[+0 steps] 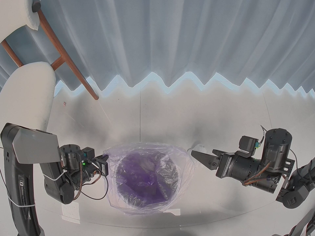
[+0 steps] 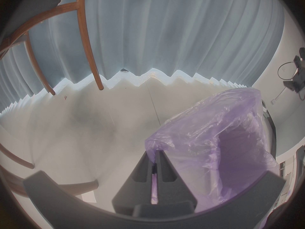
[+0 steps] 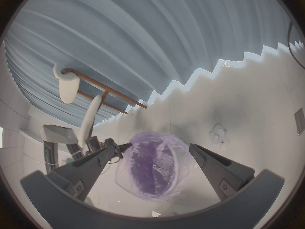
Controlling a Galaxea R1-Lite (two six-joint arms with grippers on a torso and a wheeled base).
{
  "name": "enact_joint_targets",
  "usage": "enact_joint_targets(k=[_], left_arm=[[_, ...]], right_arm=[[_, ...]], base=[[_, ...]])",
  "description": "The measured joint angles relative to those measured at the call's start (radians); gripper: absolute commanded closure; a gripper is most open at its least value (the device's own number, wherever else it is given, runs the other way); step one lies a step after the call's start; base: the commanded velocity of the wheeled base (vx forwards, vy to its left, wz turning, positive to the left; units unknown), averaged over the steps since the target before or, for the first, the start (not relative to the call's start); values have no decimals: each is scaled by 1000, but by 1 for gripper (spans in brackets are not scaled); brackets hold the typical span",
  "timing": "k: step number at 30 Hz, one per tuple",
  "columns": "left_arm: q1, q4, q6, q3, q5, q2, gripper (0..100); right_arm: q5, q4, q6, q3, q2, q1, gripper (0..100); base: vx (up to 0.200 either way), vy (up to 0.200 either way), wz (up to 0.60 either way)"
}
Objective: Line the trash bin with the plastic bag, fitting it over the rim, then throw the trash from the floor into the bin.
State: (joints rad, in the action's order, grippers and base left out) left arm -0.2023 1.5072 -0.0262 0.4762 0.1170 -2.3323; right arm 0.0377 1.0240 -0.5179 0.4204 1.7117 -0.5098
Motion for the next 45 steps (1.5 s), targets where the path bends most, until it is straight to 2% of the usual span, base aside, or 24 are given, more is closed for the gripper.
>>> enact_joint_targets(k=[6, 10, 13, 16, 26, 27, 39, 45], left_arm=[[-6, 0, 5, -9, 4, 21, 100], [-13, 0, 9, -20, 5, 34, 100], [-19, 0, 11, -27, 6, 42, 100], [-26, 0, 12, -36, 7, 48, 100], [-35, 0, 13, -46, 9, 64, 100], [-35, 0, 14, -46, 9, 66, 100], [-34, 0, 51, -26, 10, 81, 100], [-33, 0, 70, 6, 10, 81, 100]], right_arm=[[14, 94, 82, 0, 109, 34, 0], [31, 188, 195, 32, 222, 63, 0], [89, 236, 273, 72, 312, 85, 0], [134, 257, 303, 111, 375, 95, 0], [139, 227, 340, 274, 528, 99, 0], [139, 224, 341, 287, 537, 99, 100], [141, 216, 330, 412, 600, 116, 100], [141, 199, 284, 512, 627, 121, 100]], base=[[0, 0, 0], [0, 0, 0], [0, 0, 0], [0, 0, 0], [0, 0, 0], [0, 0, 0], [0, 0, 0], [0, 0, 0]])
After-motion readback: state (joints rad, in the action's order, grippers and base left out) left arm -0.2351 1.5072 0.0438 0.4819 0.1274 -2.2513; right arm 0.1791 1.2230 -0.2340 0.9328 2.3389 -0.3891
